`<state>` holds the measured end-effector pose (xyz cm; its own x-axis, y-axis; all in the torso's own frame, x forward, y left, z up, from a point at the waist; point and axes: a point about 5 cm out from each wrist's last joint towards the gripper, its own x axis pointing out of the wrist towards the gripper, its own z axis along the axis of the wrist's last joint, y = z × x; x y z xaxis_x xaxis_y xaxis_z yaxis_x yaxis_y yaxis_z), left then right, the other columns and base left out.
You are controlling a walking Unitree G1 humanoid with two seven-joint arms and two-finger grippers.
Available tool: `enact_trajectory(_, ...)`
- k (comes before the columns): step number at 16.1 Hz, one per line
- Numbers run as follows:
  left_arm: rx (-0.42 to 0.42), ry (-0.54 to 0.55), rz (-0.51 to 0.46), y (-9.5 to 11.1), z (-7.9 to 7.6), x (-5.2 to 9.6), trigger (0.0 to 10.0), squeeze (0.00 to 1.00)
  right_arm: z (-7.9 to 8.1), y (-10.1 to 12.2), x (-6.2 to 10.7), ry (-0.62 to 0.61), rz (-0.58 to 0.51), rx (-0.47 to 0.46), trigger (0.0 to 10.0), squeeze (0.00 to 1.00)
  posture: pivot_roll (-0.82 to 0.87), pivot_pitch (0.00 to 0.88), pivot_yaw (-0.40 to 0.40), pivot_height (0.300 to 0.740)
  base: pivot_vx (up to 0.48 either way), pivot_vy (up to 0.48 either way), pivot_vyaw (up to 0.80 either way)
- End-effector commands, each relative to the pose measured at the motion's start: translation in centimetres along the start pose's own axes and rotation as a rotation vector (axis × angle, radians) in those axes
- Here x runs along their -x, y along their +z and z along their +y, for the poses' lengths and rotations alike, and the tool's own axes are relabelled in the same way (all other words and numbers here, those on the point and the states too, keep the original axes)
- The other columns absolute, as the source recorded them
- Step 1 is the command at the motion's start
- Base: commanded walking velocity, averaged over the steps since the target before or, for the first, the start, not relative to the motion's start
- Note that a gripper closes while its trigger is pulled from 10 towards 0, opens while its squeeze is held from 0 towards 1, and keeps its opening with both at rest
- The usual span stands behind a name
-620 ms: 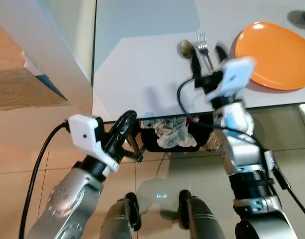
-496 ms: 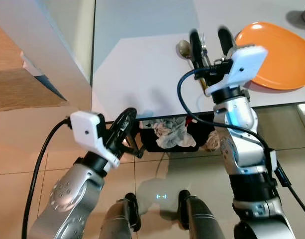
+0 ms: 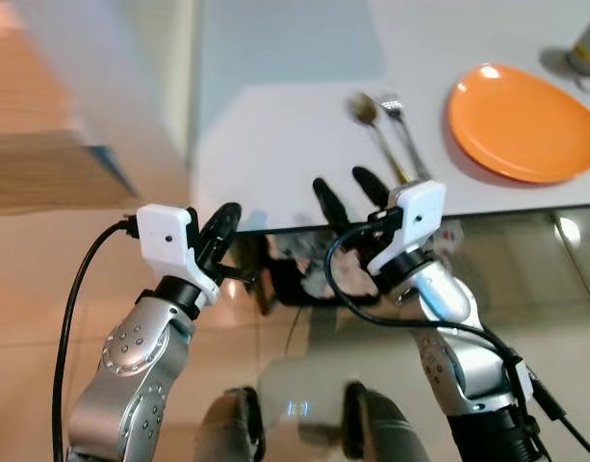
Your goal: Setting the table
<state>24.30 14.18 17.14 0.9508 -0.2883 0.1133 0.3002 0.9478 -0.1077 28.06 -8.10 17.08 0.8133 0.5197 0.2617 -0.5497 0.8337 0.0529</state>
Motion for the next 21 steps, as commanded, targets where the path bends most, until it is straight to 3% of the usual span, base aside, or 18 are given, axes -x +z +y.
enact_trajectory(1, -0.020, 0.044, 0.018, -0.6, 0.9, 0.4, 10.0, 0.00, 0.9, -1.2, 0.2, 0.044, 0.046, -0.020, 10.0, 0.00, -0.05, 0.145, 0.000, 0.740, 0.000, 0.480, 0.00)
enact_trajectory(7, -0.020, 0.078, 0.045, -2.7, 1.6, 0.7, 10.0, 0.00, 0.9, -2.8, 0.6, 0.086, 0.112, 0.024, 10.0, 0.00, -0.05, 0.110, -0.025, 0.740, 0.000, 0.480, 0.00)
enact_trajectory(11, -0.019, 0.094, 0.114, -5.6, 1.7, 1.2, 10.0, 0.00, -0.4, -5.5, 1.3, 0.041, 0.217, 0.115, 10.0, 0.00, -0.06, 0.081, -0.033, 0.740, 0.000, 0.480, 0.00)
enact_trajectory(13, -0.033, 0.083, 0.158, -7.1, 1.2, 1.8, 10.0, 0.00, -1.2, -5.6, 1.2, 0.015, 0.219, 0.120, 10.0, 0.00, -0.05, 0.078, -0.038, 0.740, 0.000, 0.480, 0.00)
enact_trajectory(18, -0.034, 0.084, 0.114, -6.8, 1.2, 1.4, 10.0, 0.00, -1.3, -5.8, 0.4, 0.003, 0.206, 0.141, 10.0, 0.00, -0.05, 0.075, -0.030, 0.740, 0.000, 0.480, 0.00)
enact_trajectory(21, -0.058, 0.079, 0.050, -5.7, 1.2, 1.4, 10.0, 0.00, -1.4, -5.3, -0.7, -0.017, 0.192, 0.109, 10.0, 0.00, -0.05, 0.077, -0.025, 0.740, 0.000, 0.000, 0.00)
